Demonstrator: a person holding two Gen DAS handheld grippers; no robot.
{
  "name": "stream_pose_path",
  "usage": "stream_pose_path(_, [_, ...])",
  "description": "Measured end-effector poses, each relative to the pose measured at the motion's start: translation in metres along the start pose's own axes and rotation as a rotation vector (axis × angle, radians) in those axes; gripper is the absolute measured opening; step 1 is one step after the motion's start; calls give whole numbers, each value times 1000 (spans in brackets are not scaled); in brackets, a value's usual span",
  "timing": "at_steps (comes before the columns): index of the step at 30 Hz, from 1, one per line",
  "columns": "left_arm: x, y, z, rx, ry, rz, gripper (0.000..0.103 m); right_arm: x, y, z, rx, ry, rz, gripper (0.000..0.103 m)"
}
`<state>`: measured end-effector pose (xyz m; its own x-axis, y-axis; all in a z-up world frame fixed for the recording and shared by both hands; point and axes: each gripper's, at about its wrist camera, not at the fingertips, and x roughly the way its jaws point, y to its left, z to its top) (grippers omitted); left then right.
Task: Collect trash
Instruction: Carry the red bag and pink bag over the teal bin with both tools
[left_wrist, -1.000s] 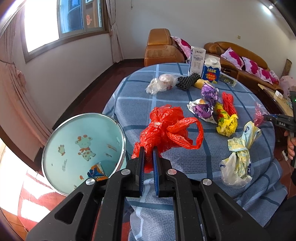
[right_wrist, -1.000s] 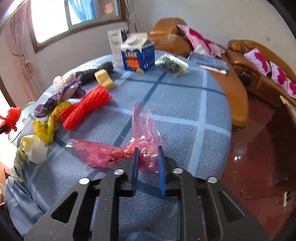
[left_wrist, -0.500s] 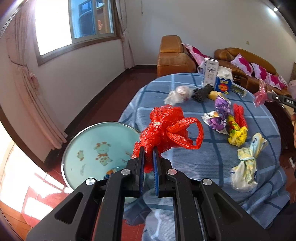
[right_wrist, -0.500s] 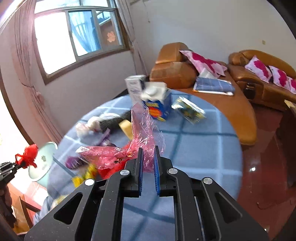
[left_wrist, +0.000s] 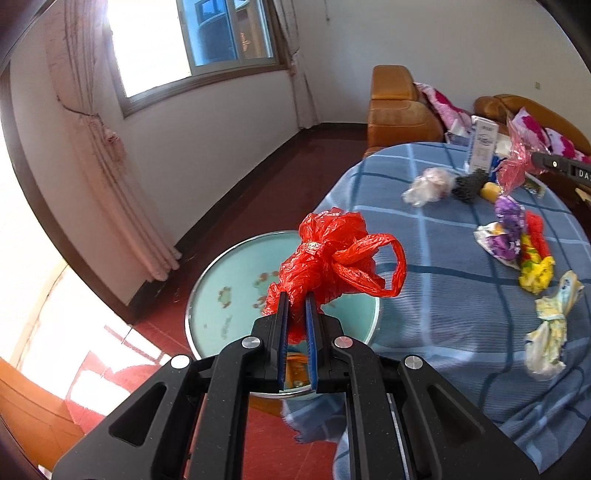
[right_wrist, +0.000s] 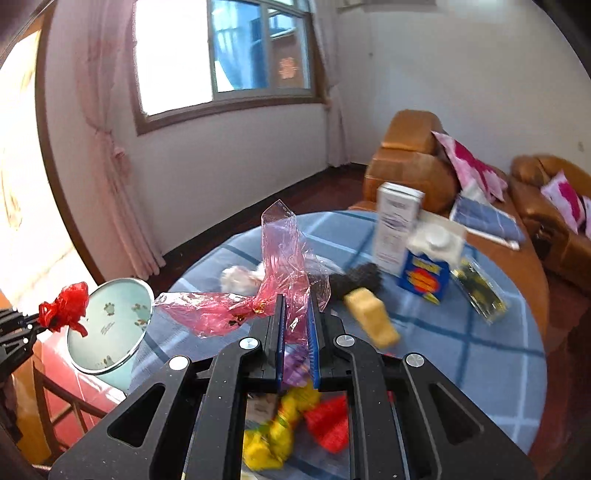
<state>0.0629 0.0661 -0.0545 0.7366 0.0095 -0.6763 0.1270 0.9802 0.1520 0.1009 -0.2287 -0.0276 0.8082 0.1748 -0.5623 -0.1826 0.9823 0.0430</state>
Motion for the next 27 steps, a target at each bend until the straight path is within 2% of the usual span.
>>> stream_pose_path(13, [16, 29, -6, -27, 38, 113, 8, 47, 80, 13, -169, 45, 47, 11])
stream_pose_path(27, [24, 44, -9, -36, 58, 183, 8, 78, 141, 8, -296, 87, 75, 11])
